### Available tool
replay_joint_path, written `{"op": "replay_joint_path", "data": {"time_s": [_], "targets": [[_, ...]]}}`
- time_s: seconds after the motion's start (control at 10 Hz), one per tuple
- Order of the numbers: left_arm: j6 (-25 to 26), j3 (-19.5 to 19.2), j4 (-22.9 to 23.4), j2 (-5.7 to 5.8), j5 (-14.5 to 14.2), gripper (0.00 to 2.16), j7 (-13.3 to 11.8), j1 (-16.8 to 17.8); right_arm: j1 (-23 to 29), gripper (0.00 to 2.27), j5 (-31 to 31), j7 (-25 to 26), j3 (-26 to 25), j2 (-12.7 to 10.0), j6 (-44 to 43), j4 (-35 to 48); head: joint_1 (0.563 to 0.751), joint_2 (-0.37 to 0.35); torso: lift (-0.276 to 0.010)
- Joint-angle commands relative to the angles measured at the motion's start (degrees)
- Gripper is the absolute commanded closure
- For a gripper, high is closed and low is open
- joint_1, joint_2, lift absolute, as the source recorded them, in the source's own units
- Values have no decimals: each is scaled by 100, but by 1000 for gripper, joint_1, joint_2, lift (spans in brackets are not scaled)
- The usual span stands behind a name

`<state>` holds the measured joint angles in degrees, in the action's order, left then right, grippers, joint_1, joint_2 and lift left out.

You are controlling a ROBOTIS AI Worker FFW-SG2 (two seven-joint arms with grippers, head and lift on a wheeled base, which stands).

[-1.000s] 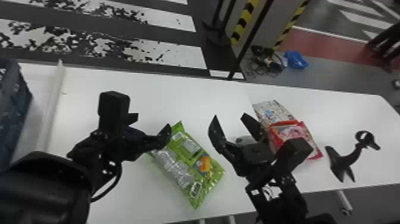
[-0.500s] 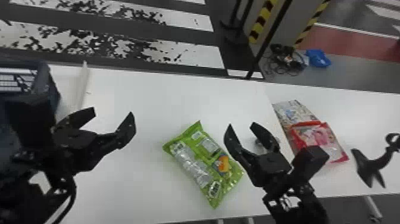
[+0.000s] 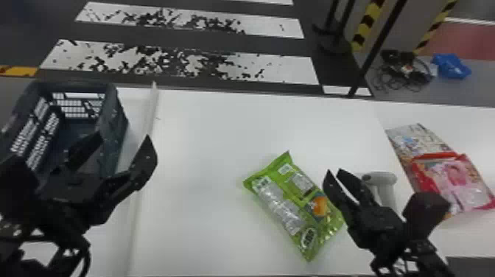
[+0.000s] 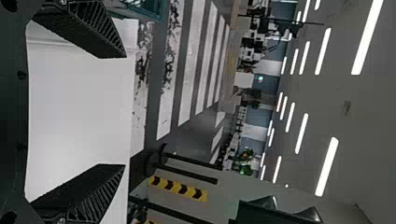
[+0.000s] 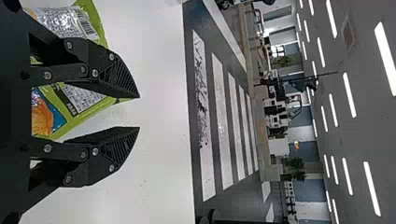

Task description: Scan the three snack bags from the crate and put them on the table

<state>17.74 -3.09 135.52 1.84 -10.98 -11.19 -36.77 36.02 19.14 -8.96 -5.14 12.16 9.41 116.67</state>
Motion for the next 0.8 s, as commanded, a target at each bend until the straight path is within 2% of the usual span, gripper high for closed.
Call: {"op": "replay_joint_path", "data": {"time_s": [0.0, 0.2, 0.3, 0.7], "targets": [[-670, -131, -184, 36, -1, 33, -14, -190, -60, 1062, 11, 9, -101, -82, 268, -153, 695, -90, -94], [-1039, -236, -281, 36, -36, 33, -85, -383, -324, 1720, 55, 9, -330, -117, 901, -531, 695, -83, -94], [-1074, -271, -290, 45, -71, 33, -129, -436, -438, 1868, 81, 0, -435, -117, 1041, -733, 695, -88, -94], [-1127, -262, -325, 45, -185, 33, -181, -454, -341, 1872, 240, -211, -505, -135, 953, -909, 695, -128, -94]]}}
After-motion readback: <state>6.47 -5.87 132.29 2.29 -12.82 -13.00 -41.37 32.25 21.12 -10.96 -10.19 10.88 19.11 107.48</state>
